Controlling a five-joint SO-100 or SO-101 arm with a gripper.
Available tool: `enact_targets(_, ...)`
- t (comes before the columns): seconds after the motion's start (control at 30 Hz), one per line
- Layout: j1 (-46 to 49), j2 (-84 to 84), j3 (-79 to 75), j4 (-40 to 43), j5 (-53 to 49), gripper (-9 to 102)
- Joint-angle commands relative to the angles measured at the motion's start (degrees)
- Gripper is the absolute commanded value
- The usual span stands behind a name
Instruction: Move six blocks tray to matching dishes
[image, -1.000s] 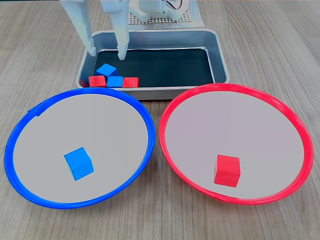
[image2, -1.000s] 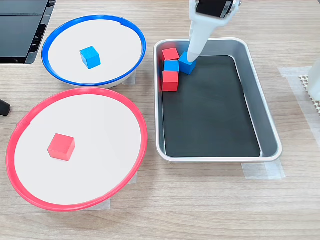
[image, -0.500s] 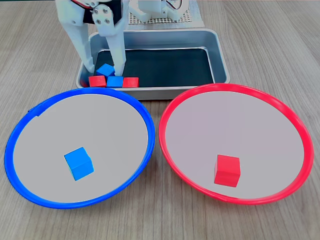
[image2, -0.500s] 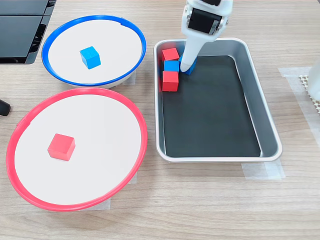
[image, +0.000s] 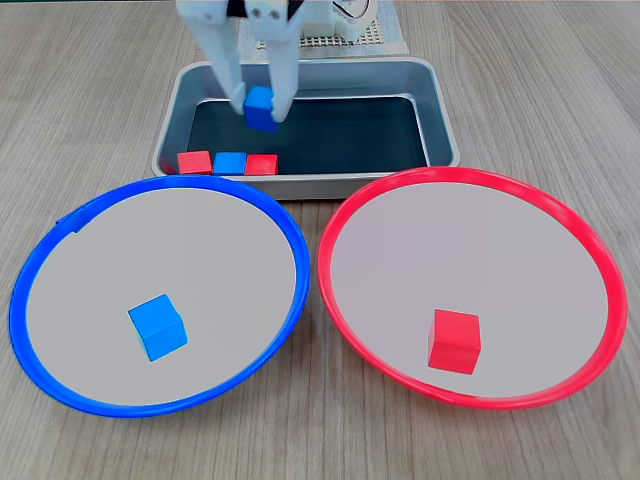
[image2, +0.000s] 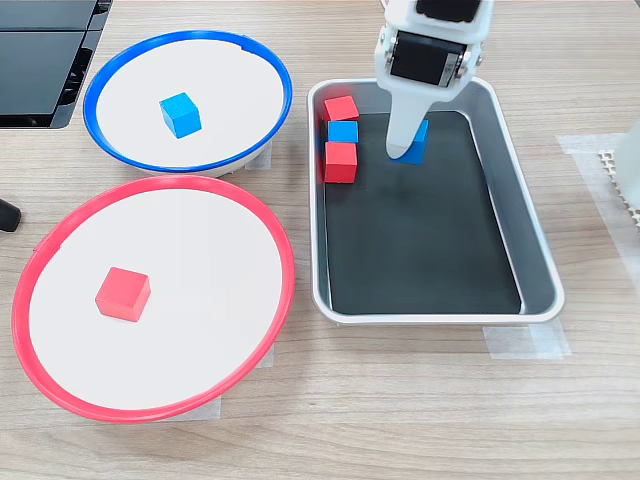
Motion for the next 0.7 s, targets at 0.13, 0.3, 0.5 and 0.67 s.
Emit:
enact_targets(0.13,0.3,-4.7,-18.5,-11.2,27.2,0)
enact_targets(0.3,6.4,-19.1,-28.3,-26.4,28.3,0)
enact_targets(0.5,8.0,-24.4,-30.8,-29.9,27.9,9)
enact_targets(0.67,8.3,-24.3,-28.7,-30.1,25.7,21)
